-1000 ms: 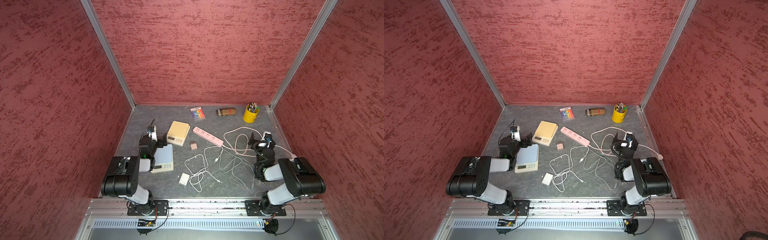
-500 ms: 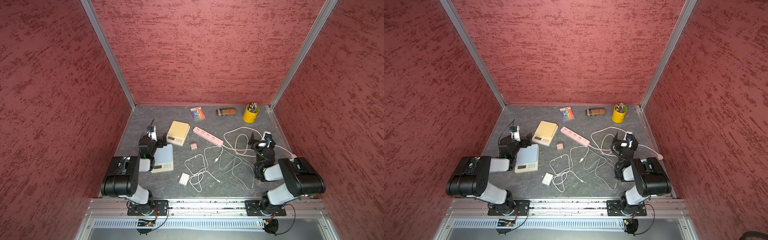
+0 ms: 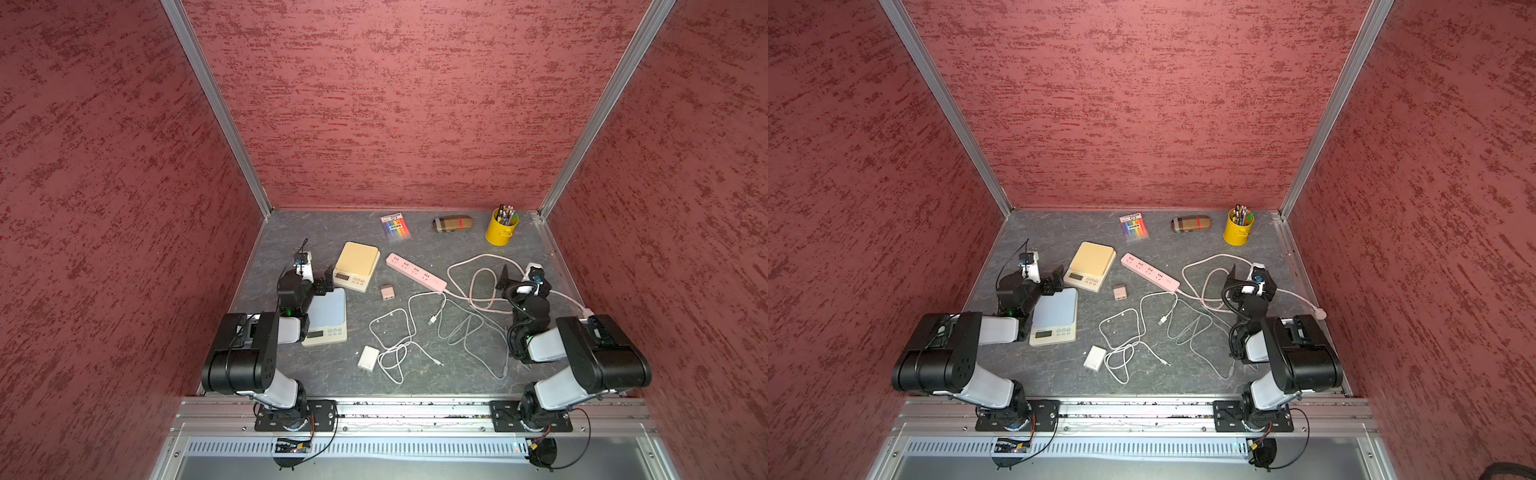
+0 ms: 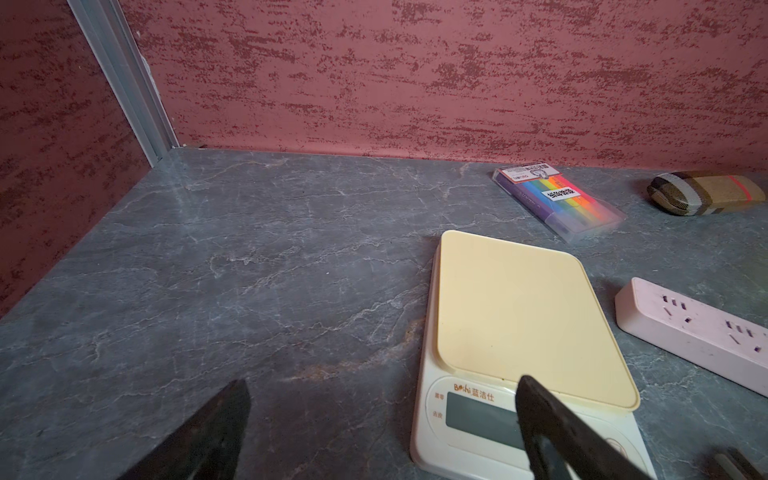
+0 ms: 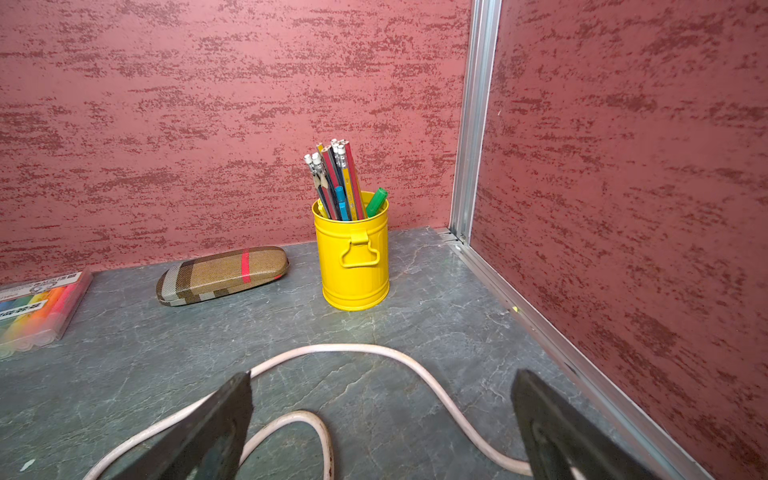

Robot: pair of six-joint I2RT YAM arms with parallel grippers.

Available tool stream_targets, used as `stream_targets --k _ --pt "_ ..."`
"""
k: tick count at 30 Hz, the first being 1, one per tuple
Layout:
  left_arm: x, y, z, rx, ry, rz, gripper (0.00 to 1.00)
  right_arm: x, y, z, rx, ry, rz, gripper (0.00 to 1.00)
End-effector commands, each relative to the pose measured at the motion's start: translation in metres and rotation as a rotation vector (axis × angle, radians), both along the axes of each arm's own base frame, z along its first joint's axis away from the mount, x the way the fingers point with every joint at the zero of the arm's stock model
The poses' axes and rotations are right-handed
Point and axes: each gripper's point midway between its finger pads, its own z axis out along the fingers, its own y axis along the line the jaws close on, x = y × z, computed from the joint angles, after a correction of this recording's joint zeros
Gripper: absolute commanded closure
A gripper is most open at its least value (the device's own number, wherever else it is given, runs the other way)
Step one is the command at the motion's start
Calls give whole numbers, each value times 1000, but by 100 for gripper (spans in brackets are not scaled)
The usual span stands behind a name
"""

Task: Charge the electronic scale
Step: Pick up the plug from the center of the board.

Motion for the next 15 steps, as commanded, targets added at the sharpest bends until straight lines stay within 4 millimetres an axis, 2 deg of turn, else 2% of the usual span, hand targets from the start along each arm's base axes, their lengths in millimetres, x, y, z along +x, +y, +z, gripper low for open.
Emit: stream_targets --k 1,13,15 --pt "3 1 4 -10 -7 -1 0 2 -1 5 15 -20 1 1" --pt "3 2 4 -30 -4 -12 0 2 -1 6 14 -25 2 1" --pt "3 3 4 -31 -6 -13 0 1 4 8 2 -29 33 1"
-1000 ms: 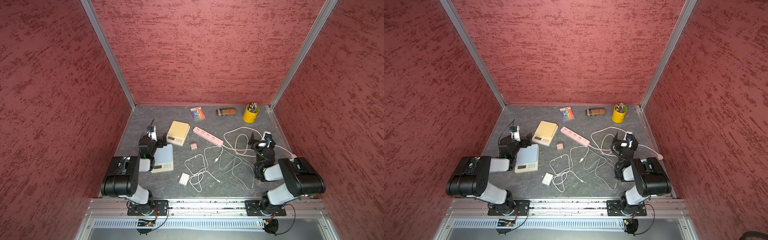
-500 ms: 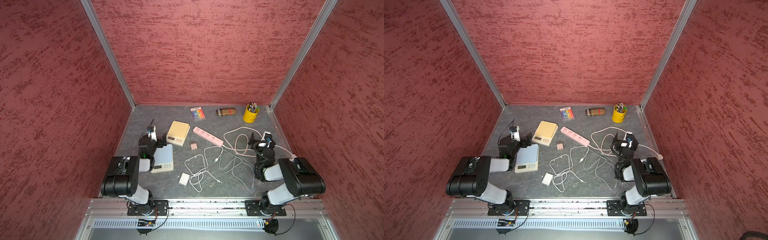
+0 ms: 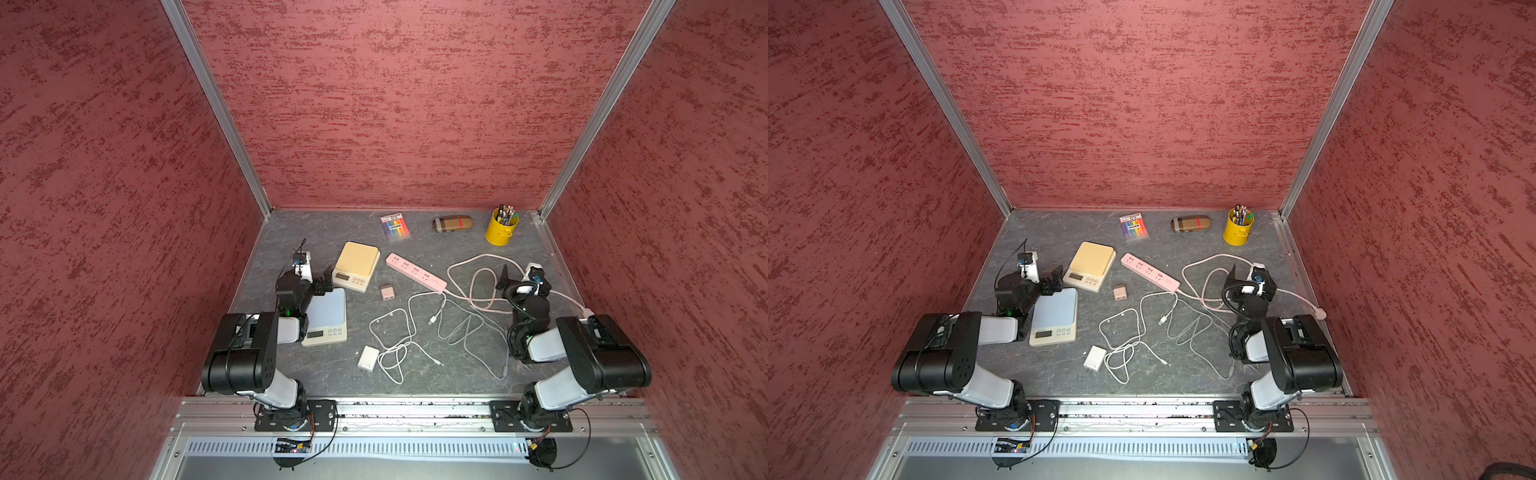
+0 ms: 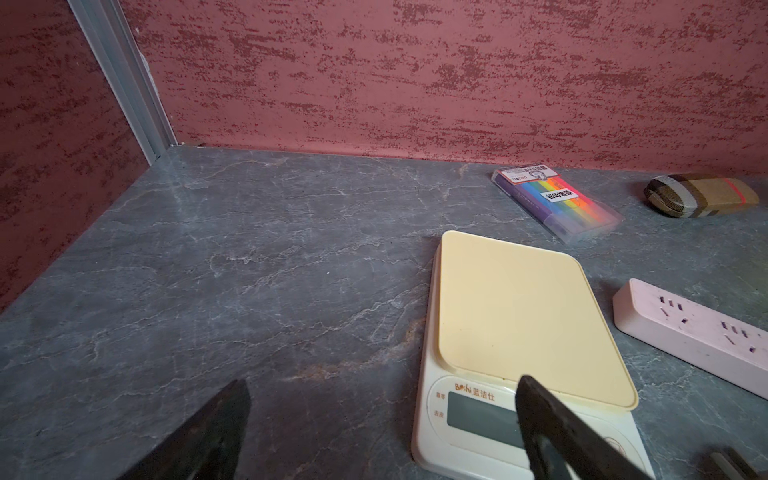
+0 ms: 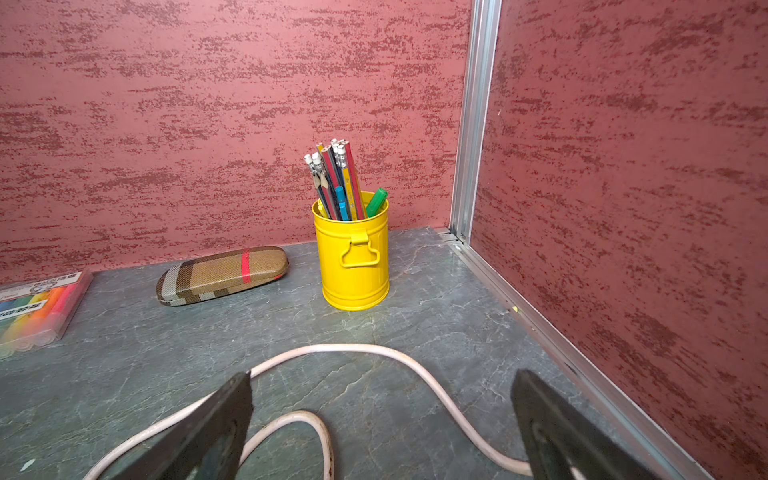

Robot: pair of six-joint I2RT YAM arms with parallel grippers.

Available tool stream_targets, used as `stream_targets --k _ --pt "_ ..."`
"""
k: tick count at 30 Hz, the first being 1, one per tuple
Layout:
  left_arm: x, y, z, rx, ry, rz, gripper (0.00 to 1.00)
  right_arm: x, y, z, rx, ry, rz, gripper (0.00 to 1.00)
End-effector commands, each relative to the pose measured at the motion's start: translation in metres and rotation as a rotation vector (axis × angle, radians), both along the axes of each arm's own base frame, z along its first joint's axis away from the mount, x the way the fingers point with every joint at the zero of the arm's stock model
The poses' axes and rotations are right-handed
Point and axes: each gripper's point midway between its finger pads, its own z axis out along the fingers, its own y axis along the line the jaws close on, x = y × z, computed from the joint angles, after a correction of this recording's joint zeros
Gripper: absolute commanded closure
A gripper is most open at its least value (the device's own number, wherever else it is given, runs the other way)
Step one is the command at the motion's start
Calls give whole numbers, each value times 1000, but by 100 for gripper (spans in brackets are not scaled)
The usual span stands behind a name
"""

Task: Charge the electronic scale
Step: Pick up the plug from the center of the board.

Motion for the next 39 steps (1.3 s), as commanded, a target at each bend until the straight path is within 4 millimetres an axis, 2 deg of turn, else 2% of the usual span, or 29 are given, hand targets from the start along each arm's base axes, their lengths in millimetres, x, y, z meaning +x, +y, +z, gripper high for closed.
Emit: stream_targets --k 1,5,6,7,10,13,15,17,18,20,23,25,29,31,34,36,39 --pt "3 -1 4 -18 -7 -12 0 -1 4 10 -1 -34 36 2" --pt "-2 -13 21 22 -39 -50 0 -11 13 29 -24 -73 77 4" --pt "-1 -13 26 37 -27 -32 0 -5 15 36 -7 -46 85 5" --pt "0 -12 31 49 -15 -14 0 2 15 33 30 23 82 6" --pt "7 -4 55 50 18 69 0 18 12 49 174 129 49 7" --pt "9 0 73 -81 43 151 0 26 32 60 232 179 101 12" --pt "9 -8 83 -128 71 156 0 31 55 61 228 207 131 13" --pt "8 -29 89 -113 88 104 0 39 91 53 261 274 189 15" --pt "7 -39 90 -97 87 77 0 42 112 48 286 311 228 18" --pt "2 -62 90 -77 98 22 0 46 171 35 324 401 348 24" --pt "-5 -80 75 -99 187 -38 1 38 258 7 320 536 489 23" --pt "-7 -86 61 -117 240 -63 1 28 307 -4 296 588 570 20" --pt "-12 -98 45 -146 310 -131 0 12 379 -29 247 669 694 16" --pt "-13 -105 44 -205 326 -166 0 8 401 -48 218 710 736 15" --pt "-14 -114 48 -292 336 -211 0 6 420 -72 173 778 758 15" --pt "-15 -115 47 -300 346 -214 0 7 426 -80 148 794 759 15" --pt "-19 -112 40 -303 366 -207 0 7 425 -96 111 830 731 18"
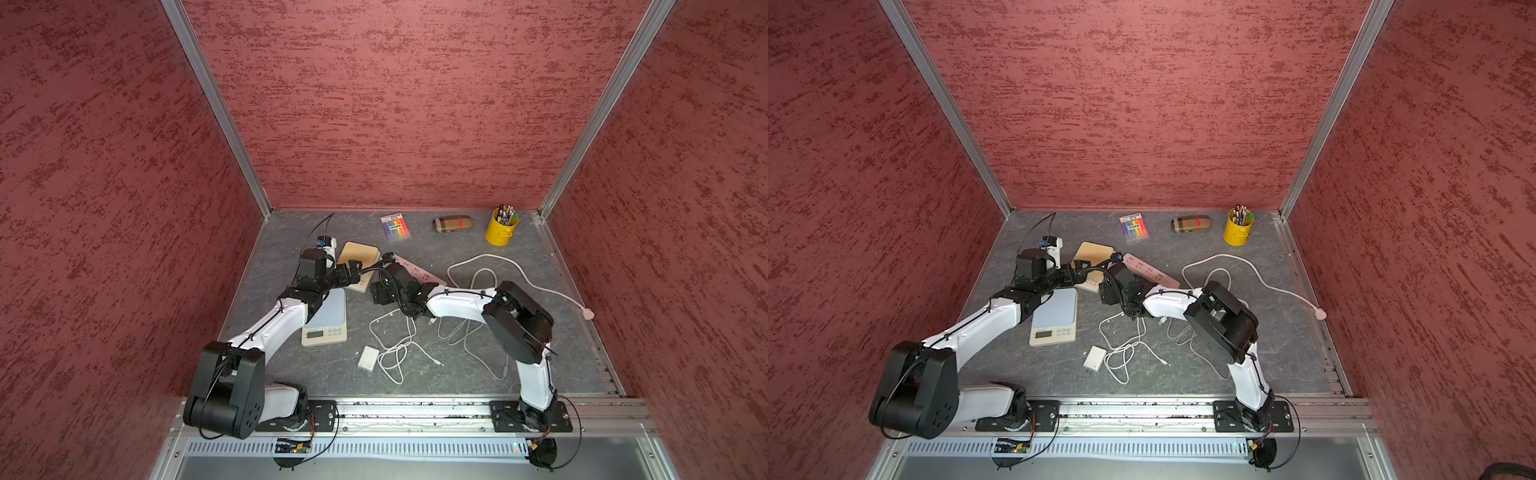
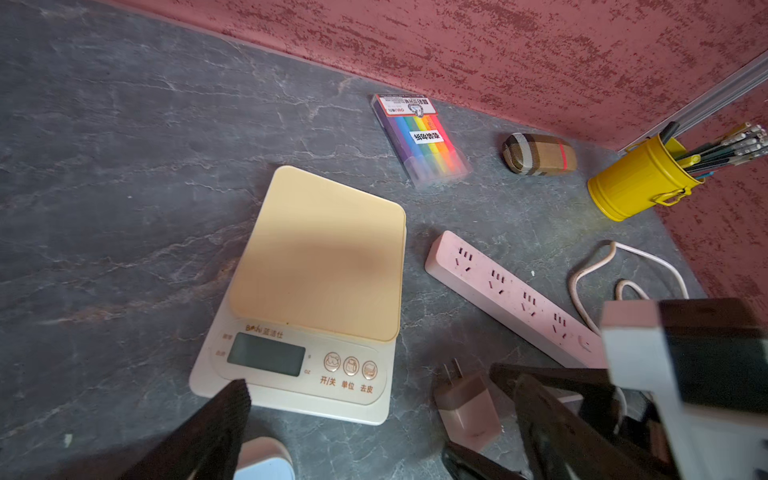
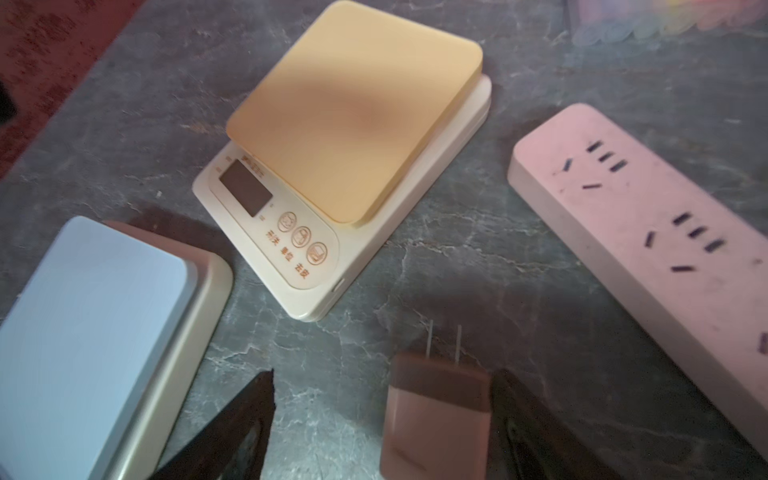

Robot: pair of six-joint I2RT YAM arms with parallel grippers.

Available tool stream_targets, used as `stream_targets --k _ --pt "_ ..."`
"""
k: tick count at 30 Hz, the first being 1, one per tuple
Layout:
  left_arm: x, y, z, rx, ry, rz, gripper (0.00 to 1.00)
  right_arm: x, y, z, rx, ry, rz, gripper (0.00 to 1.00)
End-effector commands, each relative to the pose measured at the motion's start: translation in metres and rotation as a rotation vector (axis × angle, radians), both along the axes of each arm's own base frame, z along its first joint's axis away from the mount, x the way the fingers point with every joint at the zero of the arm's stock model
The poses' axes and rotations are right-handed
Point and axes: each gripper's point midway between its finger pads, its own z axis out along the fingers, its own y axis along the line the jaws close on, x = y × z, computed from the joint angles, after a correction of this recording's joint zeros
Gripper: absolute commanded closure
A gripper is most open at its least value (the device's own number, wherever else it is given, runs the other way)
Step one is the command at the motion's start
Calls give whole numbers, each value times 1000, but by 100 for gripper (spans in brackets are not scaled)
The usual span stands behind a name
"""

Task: Charge the electronic scale
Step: Pick up the plug from the center of the board.

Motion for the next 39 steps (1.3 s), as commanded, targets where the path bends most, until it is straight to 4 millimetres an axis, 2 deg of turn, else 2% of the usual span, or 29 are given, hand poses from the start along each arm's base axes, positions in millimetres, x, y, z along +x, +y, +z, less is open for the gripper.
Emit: stream_targets --k 1,7,13,16,18,20,22,24,26,28,31,34,37,39 --pt "-2 -3 1 -47 24 -19 0 0 -4 -9 -57 26 -18 19" --pt "-3 3 -3 -72 51 -3 0 -4 -13 -38 -145 56 -26 26" --pt "-2 6 -4 -85 75 2 0 -7 -21 -42 -196 52 -33 56" --pt "-4 7 7 -58 1 -15 0 -9 -22 -32 -217 32 3 68" --pt "-4 9 22 -52 -94 -8 0 -10 -21 -15 -232 7 64 71" --pt "-8 2 44 -68 -224 -50 0 -11 -20 5 -244 -2 157 73" --pt "-13 -12 65 -88 -354 -118 0 -10 -30 26 -276 11 244 74" --pt "-18 -33 79 -53 -451 -226 0 2 -59 41 -367 22 220 80" --pt "-19 -56 79 20 -481 -320 0 8 -84 55 -409 48 222 80" --pt "-21 -84 77 110 -528 -420 0 5 -98 66 -378 111 273 78" --pt "-48 -128 75 210 -734 -625 0 -5 -106 76 -316 206 335 78" --pt "-78 -153 68 244 -923 -814 0 -15 -108 81 -264 260 388 79" --pt "-83 -171 46 344 -907 -982 0 -23 -109 85 -227 291 423 76" --pt "-80 -178 42 380 -893 -1017 0 -26 -113 88 -217 312 433 74"
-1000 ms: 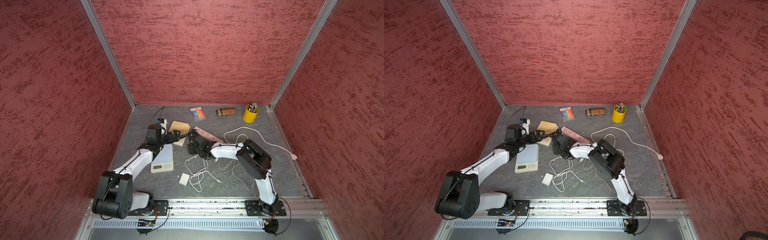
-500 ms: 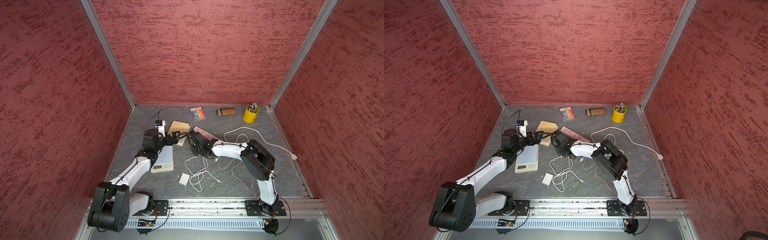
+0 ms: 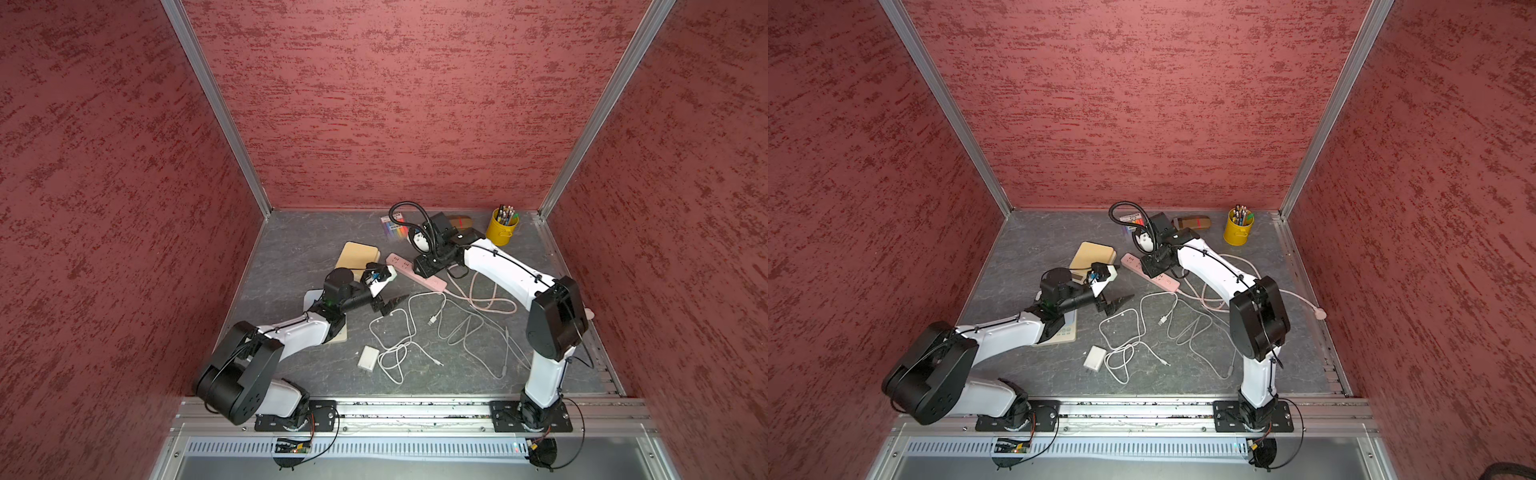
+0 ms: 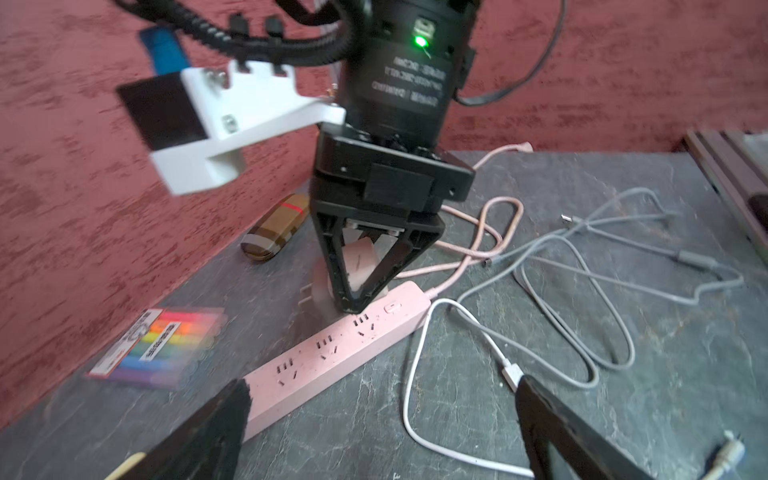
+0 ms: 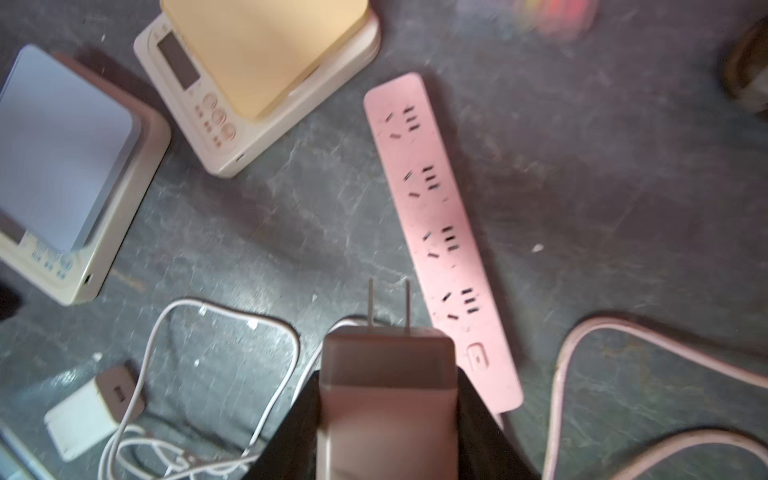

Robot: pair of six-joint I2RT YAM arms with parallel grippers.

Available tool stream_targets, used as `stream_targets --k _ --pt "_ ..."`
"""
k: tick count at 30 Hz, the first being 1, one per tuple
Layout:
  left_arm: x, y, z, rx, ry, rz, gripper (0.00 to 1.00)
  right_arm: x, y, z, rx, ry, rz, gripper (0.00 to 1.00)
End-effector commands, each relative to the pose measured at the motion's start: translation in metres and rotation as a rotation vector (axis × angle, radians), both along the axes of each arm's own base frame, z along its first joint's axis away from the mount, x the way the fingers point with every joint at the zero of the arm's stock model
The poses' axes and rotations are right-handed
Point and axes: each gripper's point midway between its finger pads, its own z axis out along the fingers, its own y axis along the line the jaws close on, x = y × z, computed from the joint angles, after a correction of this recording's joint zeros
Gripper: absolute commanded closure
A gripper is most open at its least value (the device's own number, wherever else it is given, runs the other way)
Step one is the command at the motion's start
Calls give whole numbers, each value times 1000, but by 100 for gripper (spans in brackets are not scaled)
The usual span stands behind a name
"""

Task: Charge the electronic scale
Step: Pick up the plug from the center of the board.

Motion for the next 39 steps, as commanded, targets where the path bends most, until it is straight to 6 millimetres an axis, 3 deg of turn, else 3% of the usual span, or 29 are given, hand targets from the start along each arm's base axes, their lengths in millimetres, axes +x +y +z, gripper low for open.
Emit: stream_targets --k 1,8,15,25,29,36,39 --pt "-4 -17 17 66 -198 -132 0 -31 3 7 53 122 92 74" --pt "8 -30 6 132 -244 -168 13 -49 17 35 254 222 167 74" --pt "3 -38 -3 189 -218 -249 27 -53 9 24 222 275 139 70" --pt "4 -42 -23 252 -223 -256 18 -45 19 33 256 302 147 72" --pt "7 -46 -24 261 -238 -247 27 -47 22 37 275 317 156 72" --pt "8 -45 -14 235 -247 -224 58 -53 25 35 302 345 164 72" --pt "8 -45 -10 215 -241 -214 60 -51 28 39 331 332 156 63"
